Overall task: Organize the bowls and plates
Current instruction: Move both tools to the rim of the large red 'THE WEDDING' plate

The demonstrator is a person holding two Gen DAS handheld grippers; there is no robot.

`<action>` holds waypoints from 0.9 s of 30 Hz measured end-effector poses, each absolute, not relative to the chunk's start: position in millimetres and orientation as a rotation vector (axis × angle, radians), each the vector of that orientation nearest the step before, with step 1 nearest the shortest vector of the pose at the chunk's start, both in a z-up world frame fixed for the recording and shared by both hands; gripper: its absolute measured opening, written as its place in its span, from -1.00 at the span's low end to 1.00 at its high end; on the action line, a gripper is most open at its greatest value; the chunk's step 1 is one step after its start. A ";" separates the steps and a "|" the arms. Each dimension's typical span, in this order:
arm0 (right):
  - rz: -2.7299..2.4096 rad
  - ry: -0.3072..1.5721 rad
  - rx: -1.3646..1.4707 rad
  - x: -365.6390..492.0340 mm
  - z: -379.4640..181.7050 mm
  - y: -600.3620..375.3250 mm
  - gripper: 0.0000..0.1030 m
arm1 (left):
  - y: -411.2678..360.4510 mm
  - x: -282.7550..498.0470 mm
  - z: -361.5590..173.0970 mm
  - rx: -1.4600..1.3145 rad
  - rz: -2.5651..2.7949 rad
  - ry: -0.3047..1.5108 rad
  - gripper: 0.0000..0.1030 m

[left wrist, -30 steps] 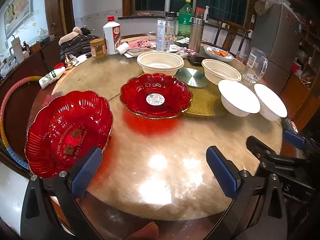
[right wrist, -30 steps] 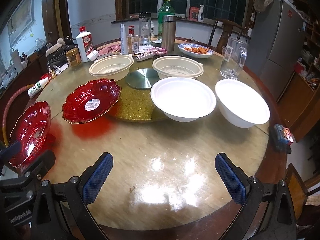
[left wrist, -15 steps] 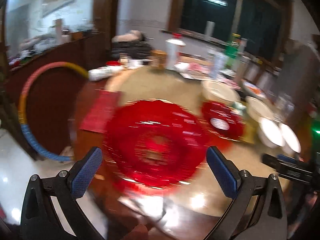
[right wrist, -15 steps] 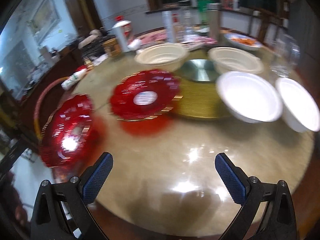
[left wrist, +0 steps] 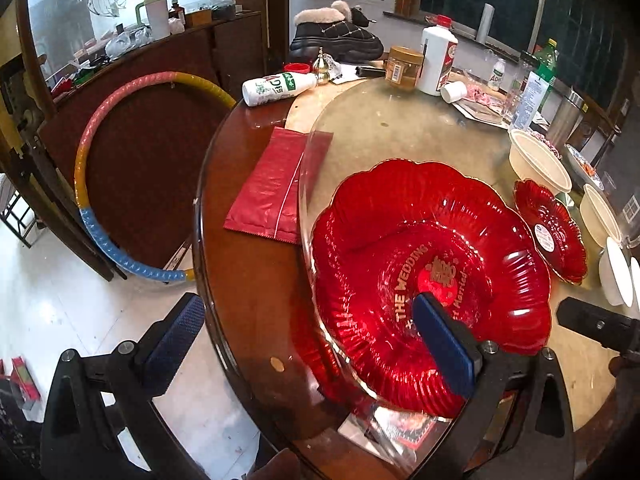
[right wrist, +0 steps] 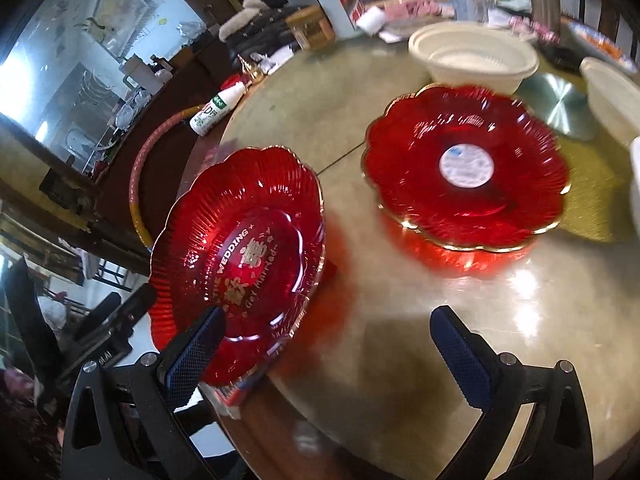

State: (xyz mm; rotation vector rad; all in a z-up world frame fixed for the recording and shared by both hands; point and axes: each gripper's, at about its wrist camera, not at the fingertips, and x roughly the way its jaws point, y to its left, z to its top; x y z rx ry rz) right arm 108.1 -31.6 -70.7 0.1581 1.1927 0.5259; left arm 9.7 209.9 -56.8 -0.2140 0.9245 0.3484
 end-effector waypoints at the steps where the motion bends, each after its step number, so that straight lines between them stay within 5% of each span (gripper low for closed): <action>1: 0.524 1.207 0.164 111.9 -73.9 -29.1 0.99 | 208.9 12.1 -58.0 -0.211 0.344 0.929 1.00; 16: 0.474 1.245 0.136 134.7 -82.3 -10.3 0.81 | 214.1 31.1 -65.8 -0.222 0.349 0.955 0.98; 21: 0.463 1.244 0.109 136.7 -85.4 -4.4 0.54 | 217.6 34.5 -69.3 -0.234 0.352 0.971 0.66; 27: 0.445 1.270 0.070 140.6 -96.0 1.5 0.03 | 216.7 41.5 -79.3 -0.224 0.355 1.020 -0.13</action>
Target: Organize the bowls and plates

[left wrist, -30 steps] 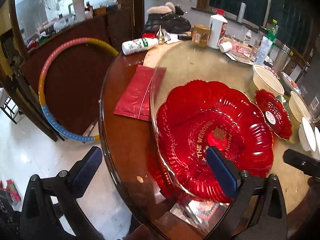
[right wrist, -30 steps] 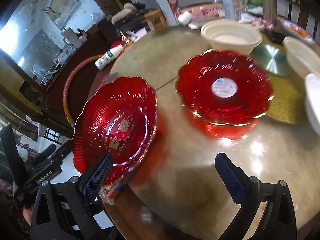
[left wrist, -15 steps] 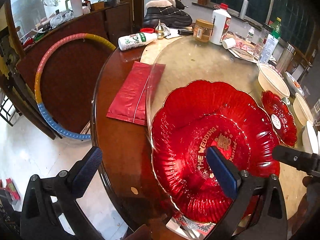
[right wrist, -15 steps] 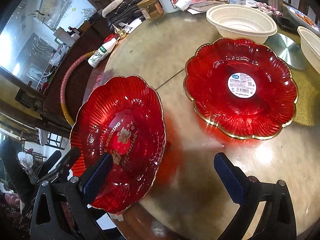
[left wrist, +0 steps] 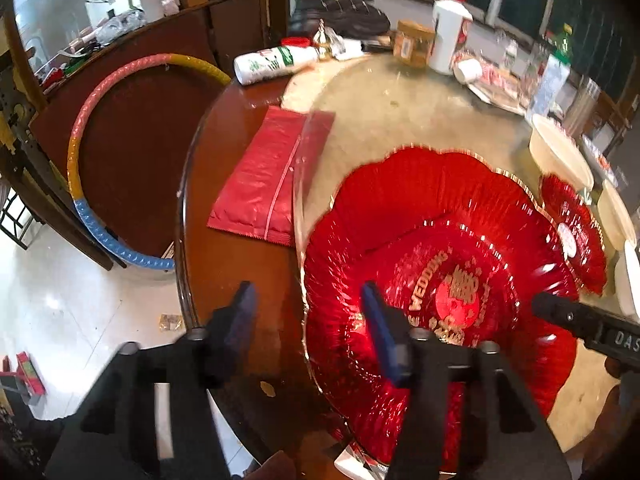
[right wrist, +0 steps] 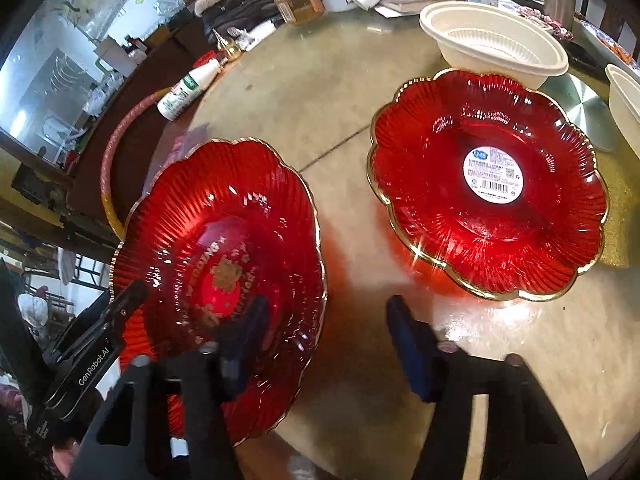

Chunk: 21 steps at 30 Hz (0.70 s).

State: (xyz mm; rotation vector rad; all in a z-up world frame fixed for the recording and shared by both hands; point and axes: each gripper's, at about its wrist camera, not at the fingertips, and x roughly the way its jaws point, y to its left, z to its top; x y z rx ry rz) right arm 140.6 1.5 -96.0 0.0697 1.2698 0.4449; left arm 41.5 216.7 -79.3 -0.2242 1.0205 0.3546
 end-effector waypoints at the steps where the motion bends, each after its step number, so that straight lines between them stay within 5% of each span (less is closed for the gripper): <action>1: 0.440 1.261 0.062 141.9 -96.7 3.6 -0.08 | 216.1 42.6 -81.6 -0.226 0.355 1.028 -0.32; 4: 0.458 1.259 0.069 144.0 -98.3 4.6 -0.58 | 215.9 42.2 -83.0 -0.256 0.334 1.026 -0.67; 6: 0.472 1.255 0.055 141.4 -95.3 7.9 -0.82 | 212.3 42.4 -80.7 -0.256 0.326 1.021 -0.71; 21: 0.472 1.087 0.013 136.6 -51.3 7.6 -0.81 | 209.4 53.3 -40.6 -0.212 0.367 0.897 -0.75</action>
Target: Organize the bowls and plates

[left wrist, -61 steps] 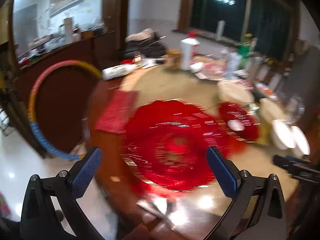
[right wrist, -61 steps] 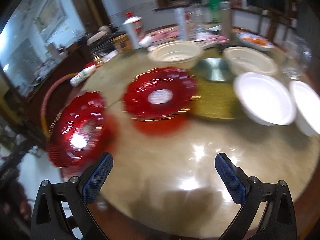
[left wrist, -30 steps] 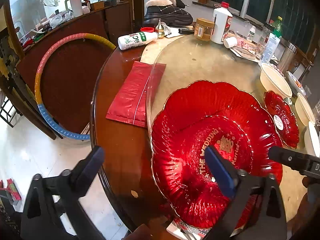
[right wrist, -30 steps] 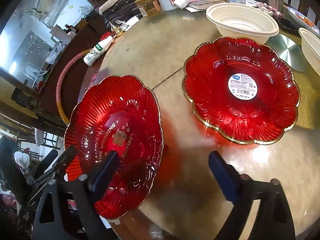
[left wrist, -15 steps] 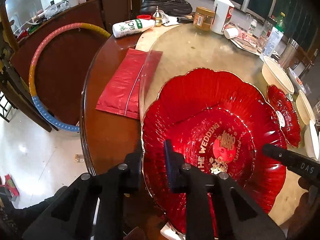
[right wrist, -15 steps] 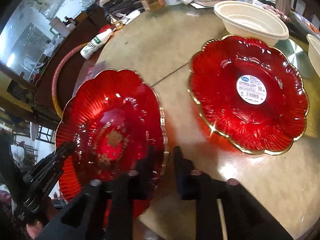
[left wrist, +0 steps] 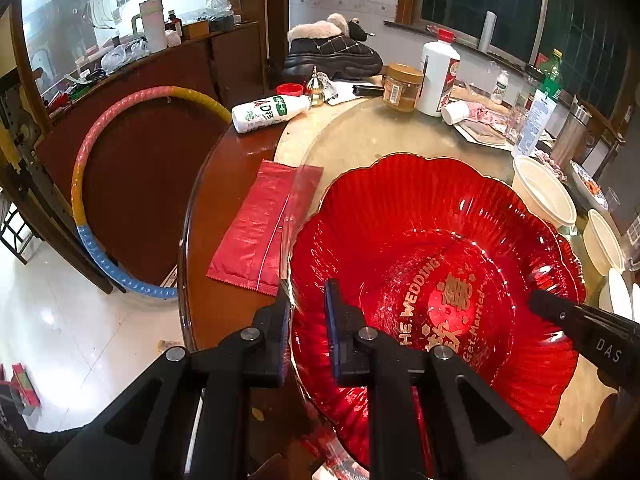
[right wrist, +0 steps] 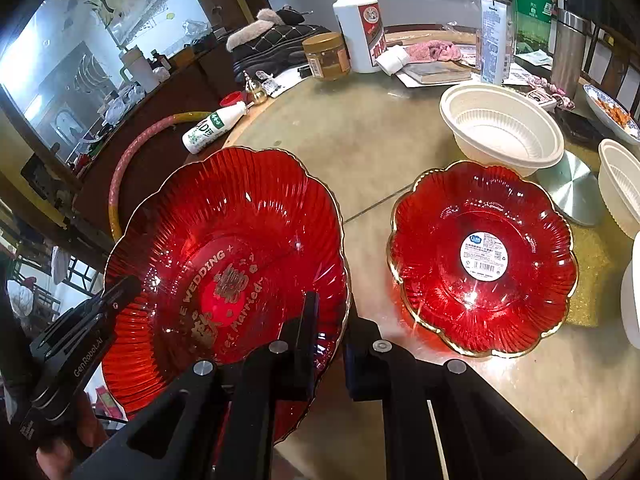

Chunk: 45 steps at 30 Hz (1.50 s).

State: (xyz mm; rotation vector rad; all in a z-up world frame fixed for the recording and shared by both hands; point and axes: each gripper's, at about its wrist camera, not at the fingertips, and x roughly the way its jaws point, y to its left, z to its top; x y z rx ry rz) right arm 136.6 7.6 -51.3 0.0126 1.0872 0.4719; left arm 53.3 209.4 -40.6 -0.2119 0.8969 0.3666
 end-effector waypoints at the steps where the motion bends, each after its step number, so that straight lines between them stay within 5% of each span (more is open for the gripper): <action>1: 0.470 1.098 0.014 138.5 -55.6 9.4 -0.81 | 209.8 55.6 -46.2 -0.215 0.366 0.911 -0.75; 17: 0.424 1.125 -0.077 133.6 -81.3 12.6 -0.67 | 205.2 45.4 -66.4 -0.204 0.369 0.923 -0.73; 18: 0.421 1.117 -0.079 132.7 -79.6 11.3 -0.56 | 205.0 43.9 -64.4 -0.196 0.379 0.916 -0.70; 20: 0.413 1.097 -0.077 130.3 -73.8 7.5 0.17 | 206.2 40.2 -59.1 -0.181 0.405 0.898 -0.37; 22: 0.410 1.066 -0.070 127.2 -66.2 1.7 0.39 | 208.0 35.8 -52.6 -0.185 0.426 0.880 0.08; 23: 0.409 1.058 -0.069 125.5 -63.5 -1.5 0.41 | 208.7 34.0 -49.2 -0.189 0.433 0.867 0.23; 28: 0.419 1.028 -0.037 112.4 -47.9 -26.7 0.48 | 200.8 25.4 -19.6 -0.188 0.435 0.779 0.25; 33: 0.383 0.973 0.084 112.5 -30.4 -78.8 0.56 | 167.2 43.2 7.4 -0.167 0.320 0.726 0.48; 45: 0.252 1.078 0.369 176.0 -64.2 -172.6 0.63 | 55.4 181.3 -10.3 -0.083 0.031 0.989 0.48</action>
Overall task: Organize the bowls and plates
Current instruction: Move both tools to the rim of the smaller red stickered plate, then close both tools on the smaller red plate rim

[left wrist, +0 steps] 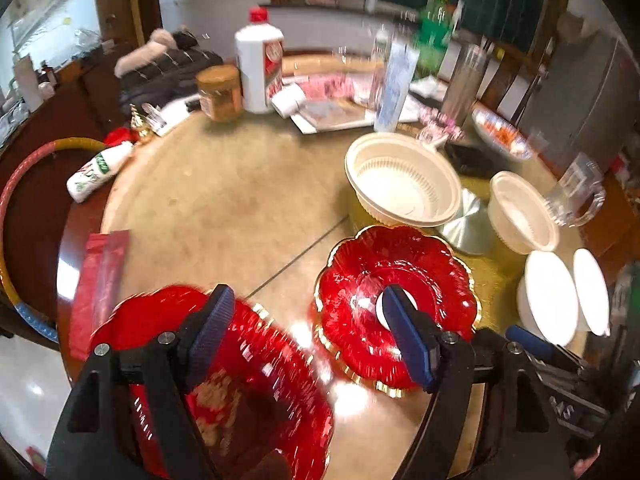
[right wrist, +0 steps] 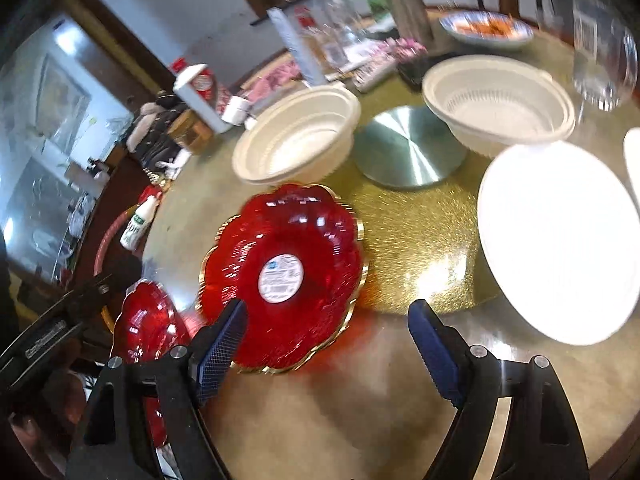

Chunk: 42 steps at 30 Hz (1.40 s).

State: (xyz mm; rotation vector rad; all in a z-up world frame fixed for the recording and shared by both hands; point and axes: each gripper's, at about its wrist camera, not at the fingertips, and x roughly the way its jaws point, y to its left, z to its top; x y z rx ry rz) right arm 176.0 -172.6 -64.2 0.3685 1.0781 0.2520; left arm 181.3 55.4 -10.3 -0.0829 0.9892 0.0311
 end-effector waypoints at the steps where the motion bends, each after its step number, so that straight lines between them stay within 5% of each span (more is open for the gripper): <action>1: 0.252 1.088 0.379 180.7 -68.2 -174.5 0.63 | 51.2 190.5 -14.7 -0.069 0.040 1.000 0.48; 18: 0.230 1.115 0.386 204.6 -94.7 -176.1 0.61 | 30.3 241.2 -81.0 -0.003 0.056 1.215 0.48; 21: 0.225 1.116 0.372 203.8 -95.4 -176.2 0.12 | 25.7 242.0 -88.4 0.012 0.062 1.229 0.36; 23: 0.224 1.127 0.356 204.3 -96.8 -174.6 -0.44 | 24.8 240.5 -88.6 0.014 0.066 1.214 0.09; 26: 0.251 1.141 0.357 205.3 -100.7 -171.3 -0.75 | 23.6 239.0 -86.3 0.006 0.060 1.213 -0.31; 42: 0.267 1.061 0.350 190.8 -80.2 -175.3 -0.81 | 23.6 218.0 -55.4 0.017 0.087 1.107 -0.53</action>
